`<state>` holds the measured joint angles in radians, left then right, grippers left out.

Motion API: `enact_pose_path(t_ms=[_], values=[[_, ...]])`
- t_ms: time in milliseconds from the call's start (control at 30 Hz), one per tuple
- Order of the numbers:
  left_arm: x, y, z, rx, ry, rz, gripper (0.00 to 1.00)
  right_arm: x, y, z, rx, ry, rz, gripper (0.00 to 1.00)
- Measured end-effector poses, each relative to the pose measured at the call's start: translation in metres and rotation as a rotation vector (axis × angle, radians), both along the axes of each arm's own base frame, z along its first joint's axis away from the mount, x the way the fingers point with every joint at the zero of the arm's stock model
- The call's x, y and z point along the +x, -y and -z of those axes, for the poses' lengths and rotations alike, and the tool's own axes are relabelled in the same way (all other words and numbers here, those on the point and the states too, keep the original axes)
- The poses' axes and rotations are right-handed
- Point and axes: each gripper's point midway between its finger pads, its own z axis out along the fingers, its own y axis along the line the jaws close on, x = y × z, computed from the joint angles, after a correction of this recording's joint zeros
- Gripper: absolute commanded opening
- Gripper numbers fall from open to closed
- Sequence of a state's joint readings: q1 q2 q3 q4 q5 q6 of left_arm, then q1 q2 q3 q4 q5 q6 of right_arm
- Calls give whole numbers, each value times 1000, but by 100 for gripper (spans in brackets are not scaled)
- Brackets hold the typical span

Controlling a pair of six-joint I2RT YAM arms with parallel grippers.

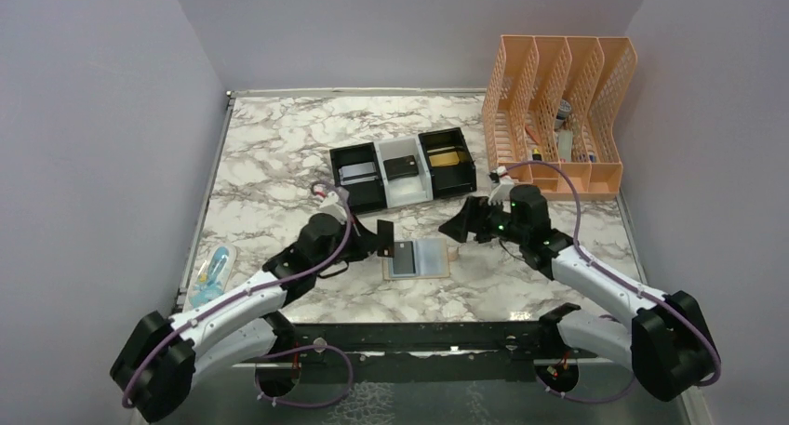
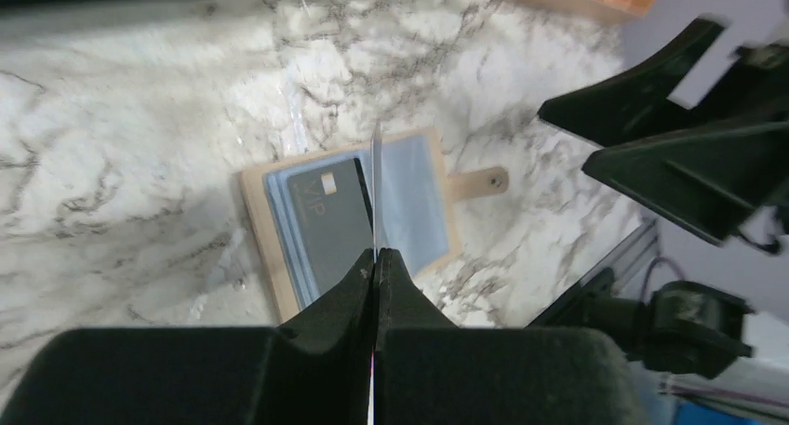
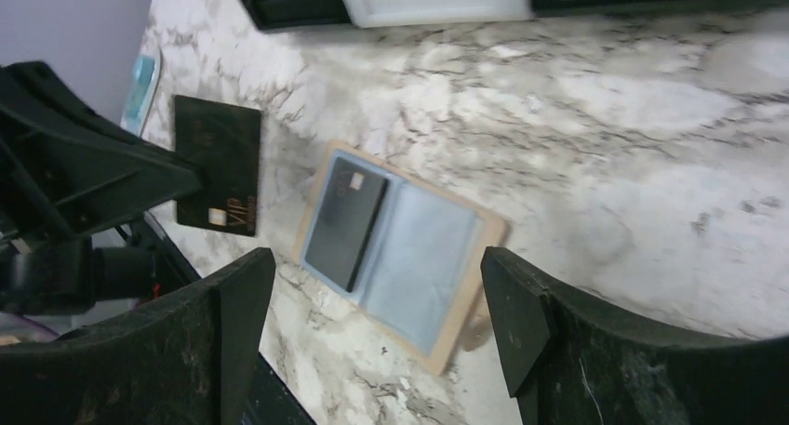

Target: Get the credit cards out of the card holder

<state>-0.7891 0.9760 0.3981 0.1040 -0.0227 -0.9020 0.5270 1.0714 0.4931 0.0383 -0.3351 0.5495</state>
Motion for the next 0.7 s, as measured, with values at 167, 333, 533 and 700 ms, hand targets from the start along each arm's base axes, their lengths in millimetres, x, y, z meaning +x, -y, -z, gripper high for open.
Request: enact_pose_path(t_ms=[167, 333, 533, 700], values=[[10, -25, -16, -169, 34, -40, 0, -3, 18, 12, 150, -97, -5, 83], [-6, -15, -31, -278, 46, 46, 0, -30, 0, -7, 316, -100, -157, 82], [-17, -8, -46, -389, 62, 97, 0, -43, -11, -39, 450, -59, -272, 75], [-21, 0, -68, -467, 95, 143, 0, -50, -24, -48, 492, -67, -334, 65]])
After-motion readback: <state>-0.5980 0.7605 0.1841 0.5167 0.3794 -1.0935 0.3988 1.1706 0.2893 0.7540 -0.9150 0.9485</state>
